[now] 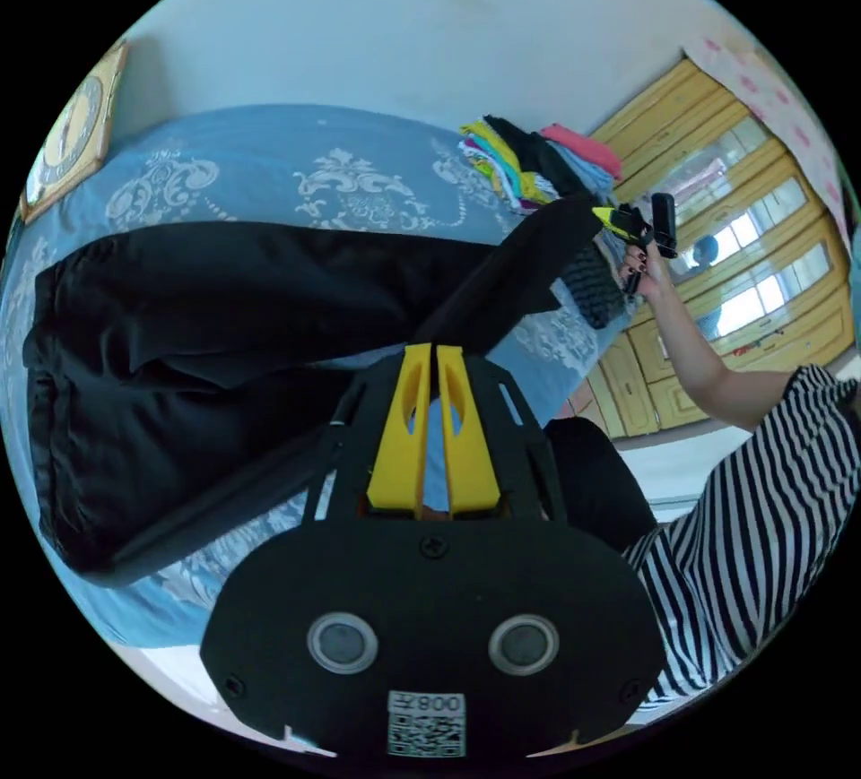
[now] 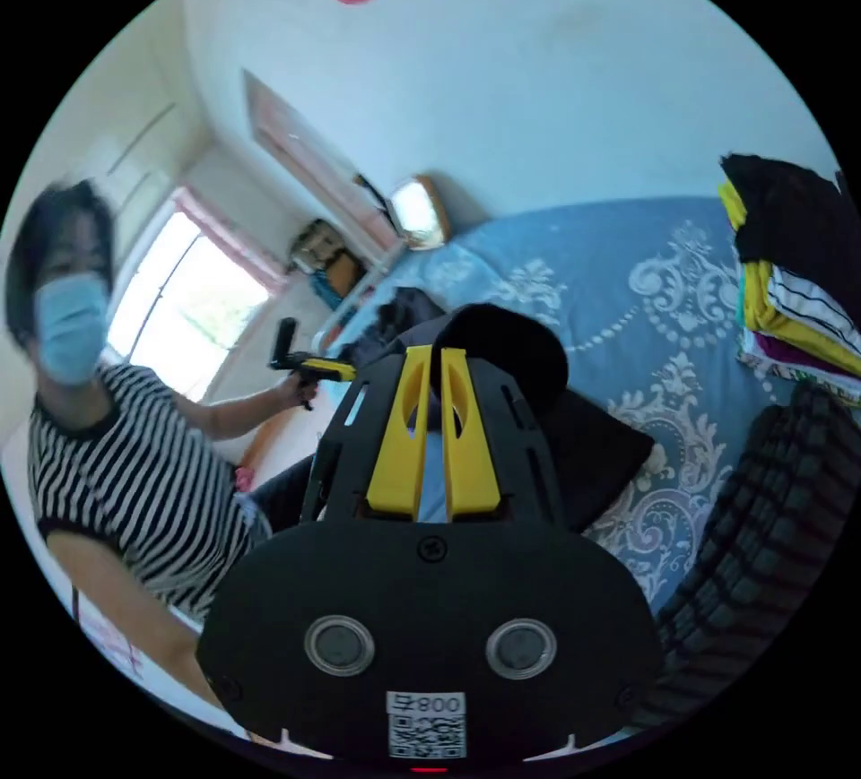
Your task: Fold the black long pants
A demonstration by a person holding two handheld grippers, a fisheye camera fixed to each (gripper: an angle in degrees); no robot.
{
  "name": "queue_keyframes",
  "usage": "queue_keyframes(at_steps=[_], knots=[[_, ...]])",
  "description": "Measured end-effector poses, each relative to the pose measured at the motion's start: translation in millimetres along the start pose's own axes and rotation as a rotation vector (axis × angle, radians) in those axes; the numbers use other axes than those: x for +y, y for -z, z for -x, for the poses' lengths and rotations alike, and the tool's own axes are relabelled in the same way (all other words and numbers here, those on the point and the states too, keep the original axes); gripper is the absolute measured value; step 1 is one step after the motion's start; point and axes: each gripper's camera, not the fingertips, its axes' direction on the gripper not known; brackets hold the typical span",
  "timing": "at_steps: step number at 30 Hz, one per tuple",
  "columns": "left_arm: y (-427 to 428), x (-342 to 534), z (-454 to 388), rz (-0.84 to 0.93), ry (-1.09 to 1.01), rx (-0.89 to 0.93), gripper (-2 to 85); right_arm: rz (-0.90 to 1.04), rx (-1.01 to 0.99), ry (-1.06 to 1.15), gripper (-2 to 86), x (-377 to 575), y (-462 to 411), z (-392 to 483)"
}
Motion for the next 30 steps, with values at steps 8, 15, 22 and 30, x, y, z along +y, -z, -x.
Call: queue_keyframes(at_steps=[8,15,22,30], knots=[[-44.0,65.9,-37.8,0.255,0.106,0.111,2.4,-0.013,-0.069,-0.532,0.7,179.5,35.9,-32.3],[-33.3,13.3,-74.6,0.210,0.019,0.029,3.1,-0.094,0.065,-0.542,4.5,136.4,61.3,-13.4],[-26.9,-59.9,-108.2,0.073,-0.131,0.209,5.6,0.185,0.365,-0.574,6.0,38.5,11.2,-21.2],[-102.3,-183.2,-92.4,0.144,-0.151,-0.146,9.3,0.163,0.551,-0.569,7.1,10.9,15.5,27.7]])
